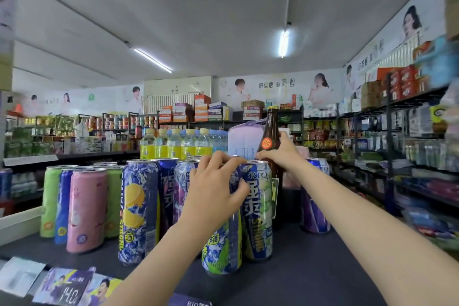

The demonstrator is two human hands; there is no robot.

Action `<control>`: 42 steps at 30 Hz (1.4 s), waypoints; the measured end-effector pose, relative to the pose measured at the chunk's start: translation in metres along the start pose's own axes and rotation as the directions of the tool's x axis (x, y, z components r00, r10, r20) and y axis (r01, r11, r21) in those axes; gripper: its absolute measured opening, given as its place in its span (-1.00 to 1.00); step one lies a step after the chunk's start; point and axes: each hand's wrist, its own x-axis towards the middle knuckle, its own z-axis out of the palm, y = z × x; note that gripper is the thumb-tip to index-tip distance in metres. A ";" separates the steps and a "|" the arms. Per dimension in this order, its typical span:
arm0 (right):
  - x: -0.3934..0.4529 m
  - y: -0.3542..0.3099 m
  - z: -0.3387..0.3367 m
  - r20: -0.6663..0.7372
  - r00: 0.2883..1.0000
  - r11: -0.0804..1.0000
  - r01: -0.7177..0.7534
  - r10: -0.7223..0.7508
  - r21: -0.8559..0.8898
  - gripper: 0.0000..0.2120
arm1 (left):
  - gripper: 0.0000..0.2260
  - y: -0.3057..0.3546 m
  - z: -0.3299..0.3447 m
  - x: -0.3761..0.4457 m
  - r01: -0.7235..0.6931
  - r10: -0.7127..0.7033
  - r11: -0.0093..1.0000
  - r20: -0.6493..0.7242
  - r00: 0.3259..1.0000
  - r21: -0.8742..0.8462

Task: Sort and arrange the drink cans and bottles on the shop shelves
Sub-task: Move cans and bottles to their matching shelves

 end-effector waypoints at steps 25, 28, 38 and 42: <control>-0.217 -0.186 -0.075 0.189 0.981 0.986 0.017 -0.049 0.169 -0.34 | -0.24 0.046 -0.092 -0.093 0.386 0.140 0.506 0.515 0.845 -0.771; -0.274 -0.189 -0.035 0.217 0.976 0.975 -0.019 -0.030 0.221 -0.30 | -0.23 0.022 -0.127 -0.147 0.468 0.175 0.408 0.570 0.802 -0.784; -0.445 -0.060 0.134 0.269 0.952 0.903 -0.239 0.146 0.356 -0.33 | -0.27 -0.051 -0.146 -0.384 0.813 0.085 0.305 0.864 0.496 -0.497; -0.504 0.028 0.184 0.368 0.896 0.883 -0.366 0.249 0.294 -0.32 | -0.21 -0.078 -0.104 -0.477 0.840 0.031 0.380 0.913 0.407 -0.388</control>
